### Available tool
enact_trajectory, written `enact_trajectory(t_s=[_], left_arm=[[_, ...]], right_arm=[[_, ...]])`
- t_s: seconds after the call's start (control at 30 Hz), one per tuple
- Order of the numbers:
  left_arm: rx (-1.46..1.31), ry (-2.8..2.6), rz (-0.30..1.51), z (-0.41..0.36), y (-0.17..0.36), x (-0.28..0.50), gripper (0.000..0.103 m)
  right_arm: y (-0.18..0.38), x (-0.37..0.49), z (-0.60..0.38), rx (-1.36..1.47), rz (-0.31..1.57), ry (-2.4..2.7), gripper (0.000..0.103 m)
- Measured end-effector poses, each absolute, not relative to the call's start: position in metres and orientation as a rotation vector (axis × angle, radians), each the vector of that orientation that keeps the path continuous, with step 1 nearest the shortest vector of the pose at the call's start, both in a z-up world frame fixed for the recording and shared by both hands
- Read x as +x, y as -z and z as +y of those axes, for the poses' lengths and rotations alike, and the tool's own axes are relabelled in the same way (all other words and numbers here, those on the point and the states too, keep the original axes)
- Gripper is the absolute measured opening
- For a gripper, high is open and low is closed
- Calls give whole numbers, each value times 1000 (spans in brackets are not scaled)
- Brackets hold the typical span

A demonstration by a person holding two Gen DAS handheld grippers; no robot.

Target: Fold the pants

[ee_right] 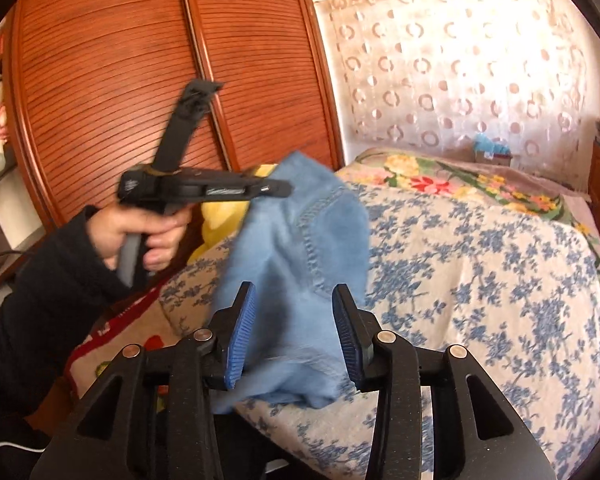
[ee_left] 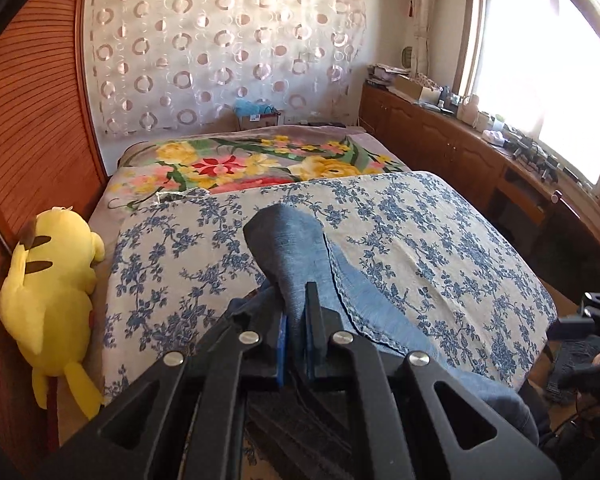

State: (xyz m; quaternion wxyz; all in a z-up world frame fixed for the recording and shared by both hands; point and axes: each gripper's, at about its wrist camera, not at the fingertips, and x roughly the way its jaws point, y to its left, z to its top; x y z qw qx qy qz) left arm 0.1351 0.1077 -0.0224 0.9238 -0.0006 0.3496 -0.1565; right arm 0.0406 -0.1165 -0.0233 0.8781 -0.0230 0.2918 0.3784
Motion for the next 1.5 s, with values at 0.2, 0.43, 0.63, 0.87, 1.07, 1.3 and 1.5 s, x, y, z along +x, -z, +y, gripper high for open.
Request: enact_trajectory(t_s=[0.2, 0.43, 0.63, 0.87, 1.07, 1.3, 1.5], left_arm=[[-13, 281, 722, 125, 36, 128, 3], [-21, 235, 764, 140, 66, 134, 5], [-93, 224, 761, 151, 71, 120, 11], [-76, 224, 703, 143, 57, 76, 37], [-44, 255, 693, 122, 63, 55, 41], [-96, 253, 754, 112, 85, 35, 41], [-139, 263, 768, 105, 91, 11, 41]], right_arm=[[44, 60, -101, -66, 636, -765, 40], [79, 76, -70, -83, 722, -802, 40], [106, 77, -52, -106, 796, -832, 40], [118, 76, -45, -116, 796, -833, 43], [114, 72, -45, -120, 791, -832, 43], [104, 71, -61, -103, 760, -799, 43], [101, 73, -78, -125, 735, -748, 43]])
